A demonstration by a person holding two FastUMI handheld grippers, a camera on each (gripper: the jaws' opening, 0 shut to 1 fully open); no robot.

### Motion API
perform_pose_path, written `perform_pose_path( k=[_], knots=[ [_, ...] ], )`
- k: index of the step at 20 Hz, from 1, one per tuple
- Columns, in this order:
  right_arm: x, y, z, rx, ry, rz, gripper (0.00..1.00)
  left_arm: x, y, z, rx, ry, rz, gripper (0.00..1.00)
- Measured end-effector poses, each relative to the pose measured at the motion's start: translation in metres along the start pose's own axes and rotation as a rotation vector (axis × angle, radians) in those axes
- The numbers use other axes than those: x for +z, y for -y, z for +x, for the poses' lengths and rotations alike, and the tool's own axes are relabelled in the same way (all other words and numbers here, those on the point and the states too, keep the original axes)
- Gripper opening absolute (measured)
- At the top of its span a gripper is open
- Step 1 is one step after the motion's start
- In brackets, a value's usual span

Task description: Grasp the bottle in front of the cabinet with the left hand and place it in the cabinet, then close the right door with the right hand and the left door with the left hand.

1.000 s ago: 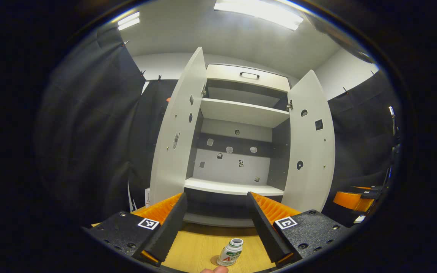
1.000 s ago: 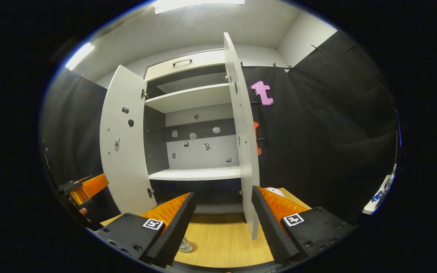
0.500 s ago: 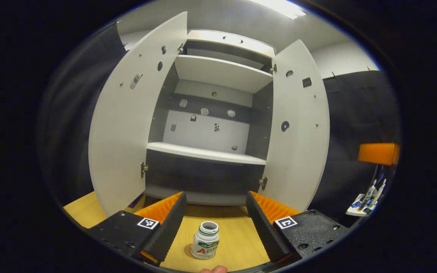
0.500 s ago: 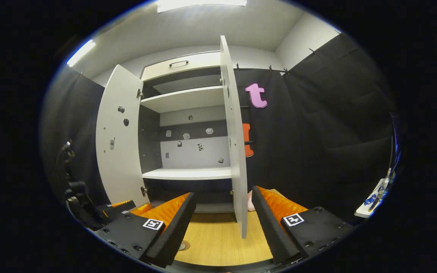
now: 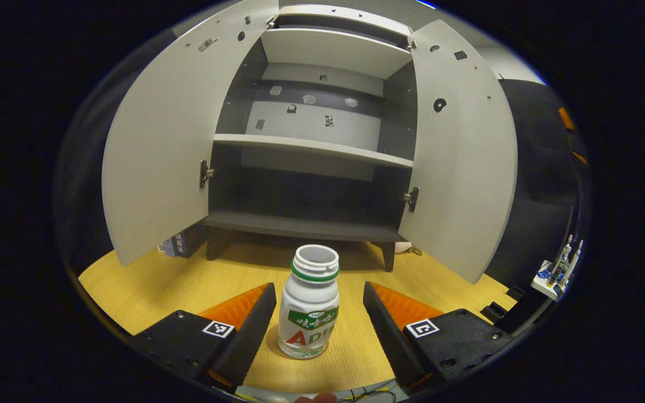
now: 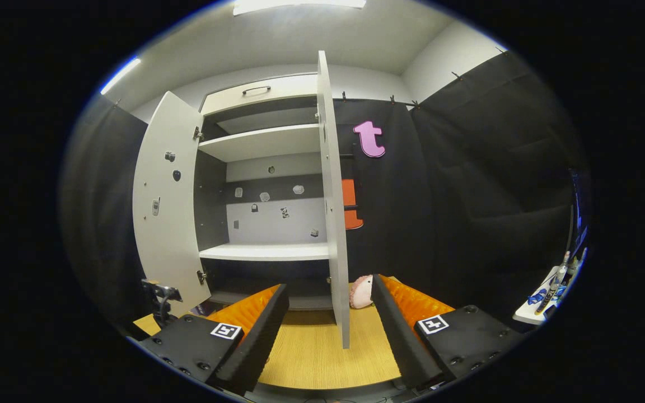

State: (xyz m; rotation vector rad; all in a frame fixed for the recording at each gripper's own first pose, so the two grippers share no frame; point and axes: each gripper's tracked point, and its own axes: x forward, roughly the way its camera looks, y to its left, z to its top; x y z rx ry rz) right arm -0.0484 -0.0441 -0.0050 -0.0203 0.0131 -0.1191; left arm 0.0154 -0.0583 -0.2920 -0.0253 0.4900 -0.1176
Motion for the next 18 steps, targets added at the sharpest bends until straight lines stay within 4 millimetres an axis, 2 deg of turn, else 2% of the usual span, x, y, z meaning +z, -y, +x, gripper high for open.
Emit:
perform_pose_path(
  k=[3,4,6,7,8,9,11,12,14,15,17,18],
  knots=[
    [-0.003,0.000,0.001,0.003,-0.008,-0.008,0.98,-0.020,-0.003,0.002,0.006,-0.051,-0.020,0.96],
    [-0.003,0.000,0.002,0.004,-0.010,-0.008,0.89,-0.026,-0.004,0.003,0.009,-0.058,-0.023,0.96],
    [-0.004,-0.001,0.004,0.008,-0.013,-0.002,0.89,-0.035,-0.009,0.006,0.020,-0.073,-0.034,0.96],
    [-0.006,0.000,0.004,0.010,-0.016,0.002,0.98,-0.037,-0.011,0.007,0.028,-0.080,-0.044,0.96],
    [-0.006,0.000,0.005,0.011,-0.019,0.005,0.98,-0.039,-0.013,0.010,0.037,-0.081,-0.058,0.95],
    [-0.007,0.000,0.005,0.010,-0.022,0.007,0.89,-0.039,-0.014,0.012,0.041,-0.078,-0.071,0.94],
    [-0.009,0.002,0.006,0.008,-0.024,0.007,0.89,-0.036,-0.020,0.013,0.061,-0.068,-0.074,0.83],
    [-0.009,0.003,0.005,0.005,-0.025,0.006,0.98,-0.031,-0.019,0.013,0.053,-0.063,-0.077,0.75],
    [-0.010,0.008,0.005,-0.004,-0.027,0.010,0.98,-0.008,-0.016,0.004,0.028,-0.027,-0.081,0.72],
    [-0.011,0.010,0.006,-0.008,-0.029,0.015,0.89,0.007,-0.012,-0.002,0.011,-0.004,-0.075,0.72],
    [-0.015,0.013,0.008,-0.013,-0.037,0.028,0.89,0.045,-0.007,-0.010,-0.011,0.042,-0.043,0.71],
    [-0.017,0.013,0.009,-0.012,-0.042,0.037,0.98,0.066,-0.006,-0.015,-0.013,0.062,-0.033,0.71]
  ],
)
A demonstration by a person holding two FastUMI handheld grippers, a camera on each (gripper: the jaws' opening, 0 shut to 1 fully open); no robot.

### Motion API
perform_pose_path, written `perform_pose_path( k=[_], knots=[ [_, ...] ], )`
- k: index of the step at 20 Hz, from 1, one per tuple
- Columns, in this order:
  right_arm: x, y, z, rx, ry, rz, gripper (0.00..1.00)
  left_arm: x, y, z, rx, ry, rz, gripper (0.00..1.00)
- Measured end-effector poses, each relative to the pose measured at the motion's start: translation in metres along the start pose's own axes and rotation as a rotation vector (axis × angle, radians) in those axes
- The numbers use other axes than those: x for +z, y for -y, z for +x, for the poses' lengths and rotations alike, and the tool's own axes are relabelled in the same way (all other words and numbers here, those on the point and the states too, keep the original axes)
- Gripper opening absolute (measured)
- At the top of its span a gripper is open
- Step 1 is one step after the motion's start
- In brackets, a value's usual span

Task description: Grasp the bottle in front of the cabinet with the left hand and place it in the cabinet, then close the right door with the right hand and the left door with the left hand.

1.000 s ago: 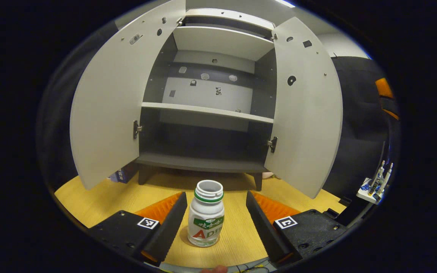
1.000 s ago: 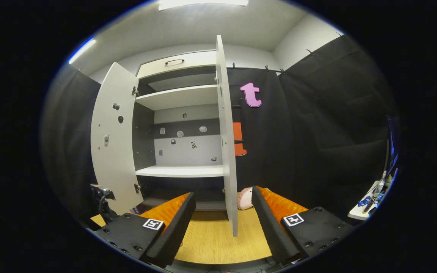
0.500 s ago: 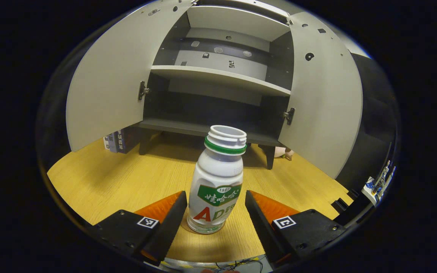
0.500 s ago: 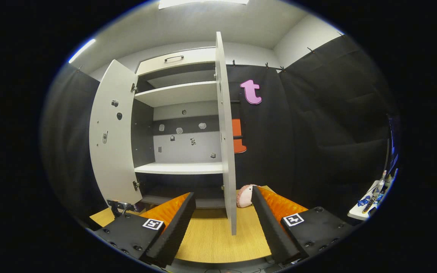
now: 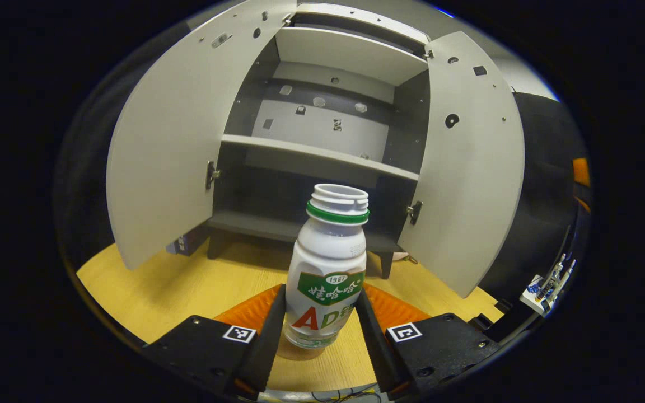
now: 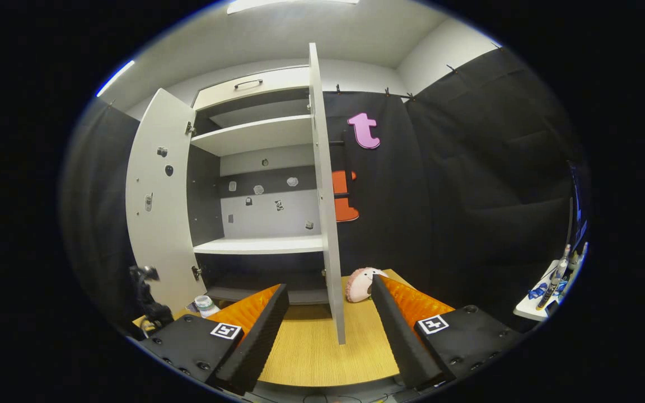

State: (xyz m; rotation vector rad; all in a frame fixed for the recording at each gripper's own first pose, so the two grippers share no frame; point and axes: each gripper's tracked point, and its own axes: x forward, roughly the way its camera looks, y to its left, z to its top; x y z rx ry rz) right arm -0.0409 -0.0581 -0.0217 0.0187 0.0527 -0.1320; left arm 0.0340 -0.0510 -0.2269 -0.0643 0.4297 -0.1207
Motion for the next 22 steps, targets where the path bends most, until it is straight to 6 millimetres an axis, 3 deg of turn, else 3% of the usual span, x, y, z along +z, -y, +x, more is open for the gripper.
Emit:
perform_pose_path(
  k=[1,2,4,5,6,9,12,16,17,18,19,20,22],
  knots=[
    [-0.002,0.000,0.001,0.002,-0.003,0.010,0.98,0.027,0.005,-0.002,-0.008,0.034,-0.003,0.71],
    [-0.002,0.001,0.004,0.003,-0.006,0.018,0.89,0.050,0.009,-0.005,-0.015,0.062,-0.013,0.71],
    [-0.003,0.004,0.005,0.001,-0.009,0.033,0.89,0.098,0.016,-0.006,-0.033,0.109,-0.036,0.71],
    [-0.003,0.006,0.006,-0.004,-0.006,0.037,0.98,0.119,0.017,-0.005,-0.035,0.121,-0.041,0.71],
    [-0.003,0.010,0.007,-0.013,0.001,0.040,0.98,0.140,0.017,-0.004,-0.034,0.133,-0.044,0.71],
    [0.000,0.024,0.006,-0.054,0.027,0.030,0.98,0.213,0.023,0.012,-0.053,0.204,-0.025,0.71],
    [0.001,0.035,0.005,-0.095,0.035,0.029,0.98,0.264,0.026,0.044,-0.060,0.229,0.029,0.71],
    [-0.001,0.050,0.001,-0.179,0.042,0.040,0.98,0.314,0.037,0.099,-0.109,0.228,0.050,0.71],
    [0.000,0.051,-0.001,-0.205,0.046,0.046,0.98,0.321,0.037,0.114,-0.119,0.217,0.050,0.71],
    [0.000,0.053,-0.003,-0.235,0.048,0.052,0.89,0.328,0.037,0.131,-0.128,0.211,0.056,0.71],
    [0.000,0.057,-0.005,-0.269,0.050,0.056,0.89,0.334,0.036,0.147,-0.135,0.204,0.073,0.70],
    [0.000,0.060,-0.007,-0.304,0.053,0.057,0.98,0.339,0.034,0.165,-0.132,0.193,0.093,0.71],
    [0.001,0.067,-0.013,-0.374,0.059,0.052,0.98,0.341,0.034,0.198,-0.141,0.167,0.115,0.71]
  ],
)
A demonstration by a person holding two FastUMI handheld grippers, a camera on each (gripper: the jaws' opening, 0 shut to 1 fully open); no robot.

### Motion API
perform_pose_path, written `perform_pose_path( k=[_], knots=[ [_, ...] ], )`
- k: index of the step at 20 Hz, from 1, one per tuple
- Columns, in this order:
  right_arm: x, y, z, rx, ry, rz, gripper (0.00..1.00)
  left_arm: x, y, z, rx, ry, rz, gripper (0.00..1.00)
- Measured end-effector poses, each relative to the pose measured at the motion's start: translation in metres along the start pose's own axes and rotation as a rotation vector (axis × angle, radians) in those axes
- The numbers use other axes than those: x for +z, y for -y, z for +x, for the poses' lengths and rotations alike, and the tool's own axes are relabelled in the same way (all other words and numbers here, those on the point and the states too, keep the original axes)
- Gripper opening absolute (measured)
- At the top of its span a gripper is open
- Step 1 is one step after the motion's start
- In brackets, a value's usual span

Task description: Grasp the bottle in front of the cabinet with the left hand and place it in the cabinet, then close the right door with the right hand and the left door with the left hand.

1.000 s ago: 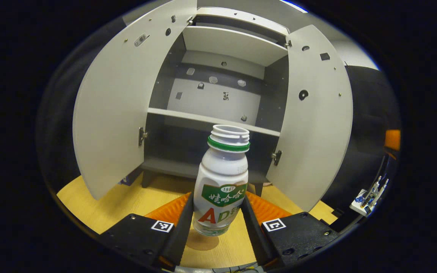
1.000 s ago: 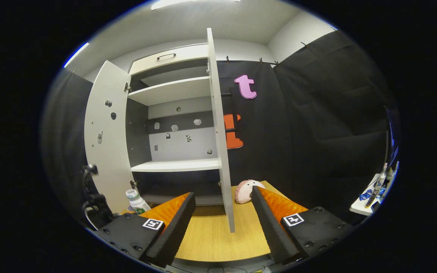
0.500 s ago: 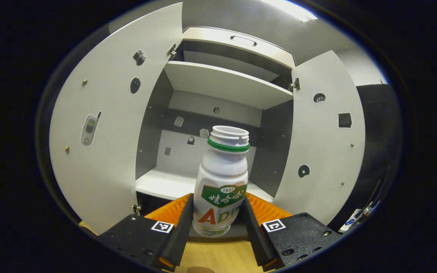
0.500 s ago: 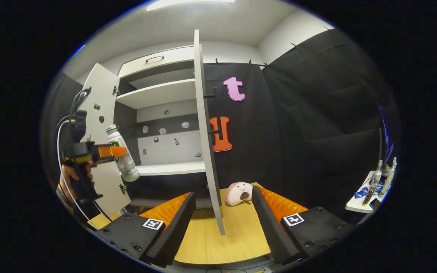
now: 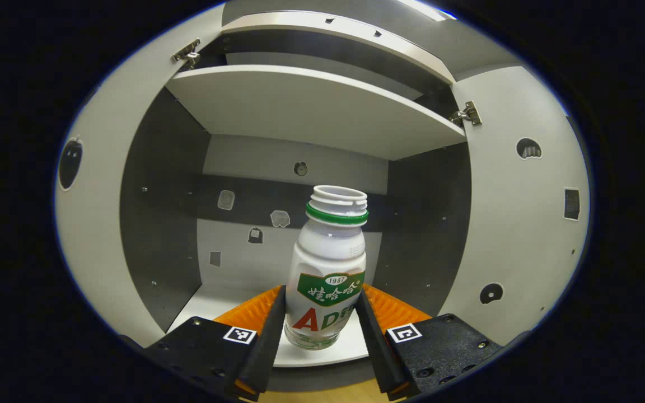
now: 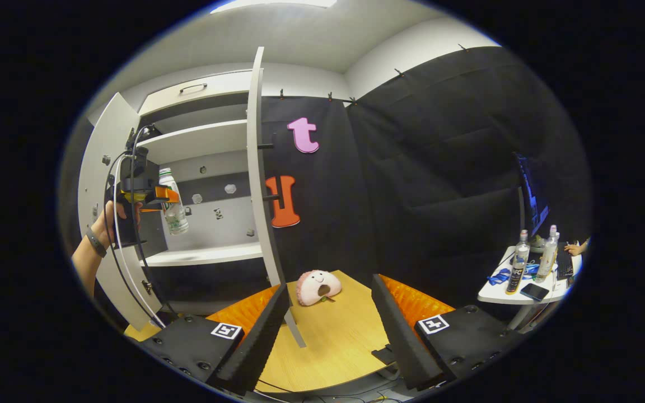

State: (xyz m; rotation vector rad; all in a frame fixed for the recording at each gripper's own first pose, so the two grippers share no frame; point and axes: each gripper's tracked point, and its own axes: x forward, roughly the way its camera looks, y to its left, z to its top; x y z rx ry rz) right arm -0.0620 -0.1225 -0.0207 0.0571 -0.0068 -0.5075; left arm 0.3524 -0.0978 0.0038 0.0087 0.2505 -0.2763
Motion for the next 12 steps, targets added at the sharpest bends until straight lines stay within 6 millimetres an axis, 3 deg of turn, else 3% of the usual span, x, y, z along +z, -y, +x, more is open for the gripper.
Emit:
perform_pose_path(
  k=[1,2,3,4,5,8,12],
  knots=[
    [0.000,0.003,-0.001,-0.030,0.004,-0.003,0.89,-0.005,0.000,0.016,-0.010,-0.017,0.002,0.71],
    [0.001,0.006,-0.002,-0.057,0.005,-0.002,0.89,-0.010,0.001,0.033,-0.023,-0.033,0.002,0.71],
    [0.002,0.009,-0.004,-0.080,0.009,0.002,0.98,-0.017,0.004,0.047,-0.039,-0.051,-0.001,0.71],
    [0.004,0.011,-0.006,-0.103,0.014,0.008,0.98,-0.026,0.006,0.060,-0.052,-0.076,-0.002,0.71],
    [0.005,0.013,-0.008,-0.123,0.019,0.010,0.89,-0.036,0.007,0.072,-0.057,-0.102,0.001,0.71],
    [0.009,0.019,-0.012,-0.175,0.031,0.002,0.89,-0.063,0.011,0.098,-0.067,-0.162,-0.018,0.71],
    [0.005,0.022,-0.017,-0.222,0.028,0.002,0.89,-0.082,0.001,0.114,-0.032,-0.205,-0.027,0.71]
  ],
)
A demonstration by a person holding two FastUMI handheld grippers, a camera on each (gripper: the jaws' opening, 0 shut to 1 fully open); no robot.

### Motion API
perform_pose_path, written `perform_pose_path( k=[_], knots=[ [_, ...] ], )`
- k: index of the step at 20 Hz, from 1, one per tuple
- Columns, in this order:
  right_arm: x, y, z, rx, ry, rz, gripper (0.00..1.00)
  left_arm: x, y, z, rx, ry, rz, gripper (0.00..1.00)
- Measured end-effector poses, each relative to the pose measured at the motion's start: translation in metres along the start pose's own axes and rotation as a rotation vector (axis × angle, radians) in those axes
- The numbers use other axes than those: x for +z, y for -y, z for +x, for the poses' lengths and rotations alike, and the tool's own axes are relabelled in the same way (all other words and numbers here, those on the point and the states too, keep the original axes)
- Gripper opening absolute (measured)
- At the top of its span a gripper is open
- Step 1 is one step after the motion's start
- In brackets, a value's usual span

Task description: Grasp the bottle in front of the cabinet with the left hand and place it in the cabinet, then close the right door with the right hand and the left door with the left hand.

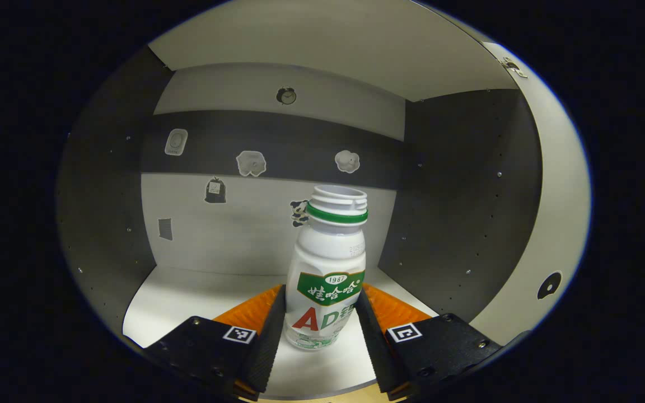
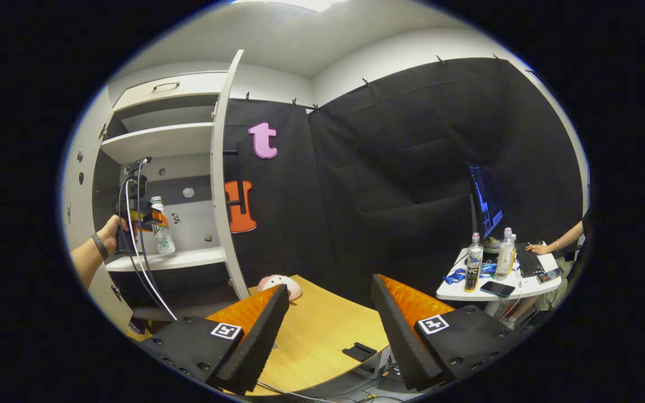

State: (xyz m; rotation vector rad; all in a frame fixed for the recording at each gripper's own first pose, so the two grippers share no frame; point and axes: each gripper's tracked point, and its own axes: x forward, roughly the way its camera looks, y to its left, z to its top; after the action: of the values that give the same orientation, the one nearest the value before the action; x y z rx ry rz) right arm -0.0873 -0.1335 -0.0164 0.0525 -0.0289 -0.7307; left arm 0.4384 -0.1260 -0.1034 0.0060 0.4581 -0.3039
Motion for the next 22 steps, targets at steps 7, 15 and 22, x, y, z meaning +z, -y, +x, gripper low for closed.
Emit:
perform_pose_path(
  k=[7,15,22],
  knots=[
    [-0.005,0.007,-0.018,-0.030,0.001,-0.002,0.98,-0.012,-0.013,0.008,0.031,-0.018,-0.033,0.72],
    [-0.004,0.007,-0.021,-0.022,0.006,-0.009,0.98,0.000,-0.021,0.000,0.072,0.022,-0.009,0.87],
    [-0.001,0.006,-0.008,0.055,-0.022,-0.043,0.89,0.041,-0.008,-0.061,0.053,0.181,-0.050,0.96]
  ],
)
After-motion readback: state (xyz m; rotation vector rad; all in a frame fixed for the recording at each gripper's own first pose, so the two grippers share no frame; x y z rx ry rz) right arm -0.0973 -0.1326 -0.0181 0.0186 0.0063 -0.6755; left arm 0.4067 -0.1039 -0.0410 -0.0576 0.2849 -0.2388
